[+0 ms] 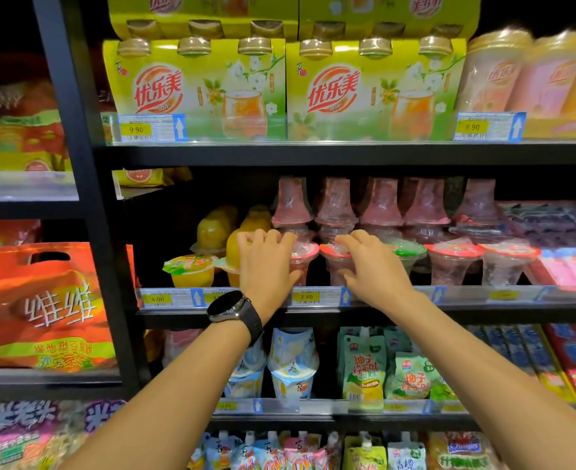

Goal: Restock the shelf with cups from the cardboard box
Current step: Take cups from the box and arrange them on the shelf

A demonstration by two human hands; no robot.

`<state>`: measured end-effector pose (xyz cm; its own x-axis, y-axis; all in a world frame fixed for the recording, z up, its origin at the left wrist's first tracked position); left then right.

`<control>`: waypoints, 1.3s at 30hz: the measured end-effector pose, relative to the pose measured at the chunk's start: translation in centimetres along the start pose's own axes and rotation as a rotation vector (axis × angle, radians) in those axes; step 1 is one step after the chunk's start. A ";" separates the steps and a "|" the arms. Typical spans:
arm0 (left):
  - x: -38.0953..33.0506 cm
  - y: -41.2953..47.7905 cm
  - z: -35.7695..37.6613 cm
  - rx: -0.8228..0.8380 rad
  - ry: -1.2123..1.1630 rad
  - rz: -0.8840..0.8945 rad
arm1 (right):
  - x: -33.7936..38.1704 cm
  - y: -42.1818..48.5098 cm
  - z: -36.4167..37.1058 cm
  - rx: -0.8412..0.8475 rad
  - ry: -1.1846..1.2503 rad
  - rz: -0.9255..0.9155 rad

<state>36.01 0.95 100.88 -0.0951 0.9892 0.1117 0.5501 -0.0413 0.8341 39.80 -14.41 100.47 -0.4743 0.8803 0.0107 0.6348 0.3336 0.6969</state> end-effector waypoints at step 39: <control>6.8 -6.7 -5.6 0.015 -0.058 0.084 | 8.0 -6.6 -3.0 -0.066 -0.103 -0.022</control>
<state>27.08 7.21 99.10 -0.0002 0.9888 0.1494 0.5662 -0.1230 0.8150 29.96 -10.59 98.12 -0.4206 0.9041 -0.0762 0.5821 0.3333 0.7416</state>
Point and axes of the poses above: each hand's wrist, its own y-axis towards the middle knuckle, its own z-axis out of the palm, x = y × z, the point moved 8 cm from there along y, towards the middle knuckle, and after that the axes turned 8 degrees about -x, right-handed, at the moved point
